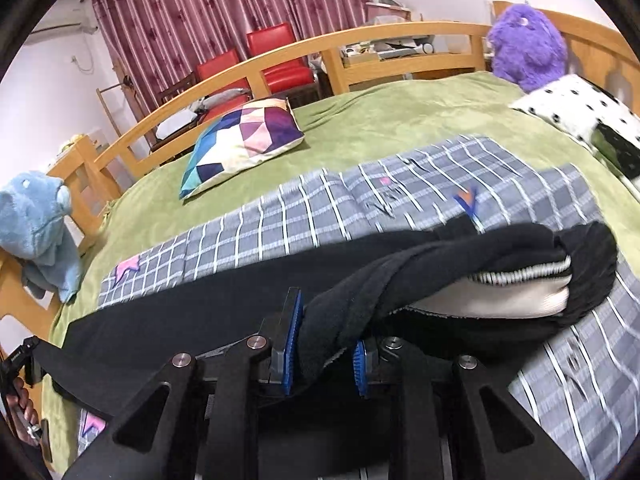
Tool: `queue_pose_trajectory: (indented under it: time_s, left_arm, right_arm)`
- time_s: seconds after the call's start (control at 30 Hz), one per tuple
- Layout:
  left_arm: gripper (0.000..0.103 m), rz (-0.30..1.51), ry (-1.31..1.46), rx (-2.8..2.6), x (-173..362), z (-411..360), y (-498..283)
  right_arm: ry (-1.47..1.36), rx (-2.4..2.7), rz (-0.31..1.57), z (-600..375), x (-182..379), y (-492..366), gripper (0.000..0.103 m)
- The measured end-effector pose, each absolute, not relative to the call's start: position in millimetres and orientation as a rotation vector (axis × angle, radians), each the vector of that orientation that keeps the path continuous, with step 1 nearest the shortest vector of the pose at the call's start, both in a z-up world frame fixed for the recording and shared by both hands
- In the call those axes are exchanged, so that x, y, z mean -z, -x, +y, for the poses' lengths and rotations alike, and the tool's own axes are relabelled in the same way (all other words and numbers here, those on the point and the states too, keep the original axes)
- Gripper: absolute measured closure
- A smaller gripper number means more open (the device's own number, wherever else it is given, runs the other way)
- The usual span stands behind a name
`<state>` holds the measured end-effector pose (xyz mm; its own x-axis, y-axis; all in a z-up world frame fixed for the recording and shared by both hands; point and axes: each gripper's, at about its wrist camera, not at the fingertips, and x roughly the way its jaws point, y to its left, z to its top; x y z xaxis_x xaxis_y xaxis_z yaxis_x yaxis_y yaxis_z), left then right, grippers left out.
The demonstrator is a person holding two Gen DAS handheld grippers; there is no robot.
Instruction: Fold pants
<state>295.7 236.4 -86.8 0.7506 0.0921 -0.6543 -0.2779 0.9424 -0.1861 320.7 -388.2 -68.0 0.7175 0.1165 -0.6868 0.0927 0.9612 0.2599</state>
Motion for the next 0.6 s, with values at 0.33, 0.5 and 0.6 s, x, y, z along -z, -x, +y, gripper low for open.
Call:
queue_pose_trajectory:
  time_s: [0.33,0.5,0.6]
  left_arm:
    - [0.042,0.758,0.21,-0.277,138,224,-370]
    - [0.016,0.658,0.144,-0.277,98,214,-320]
    - [0.016,0.68,0.131,-0.291,92,216,-286]
  right_arm:
    - [-0.232,0.137,0.85,-377,152,-421,0.055]
    - [-0.211,0.065,0.776,-366,123,-373,0.033]
    - [-0.173,0.038,0.781,-360,115,-344,0.033]
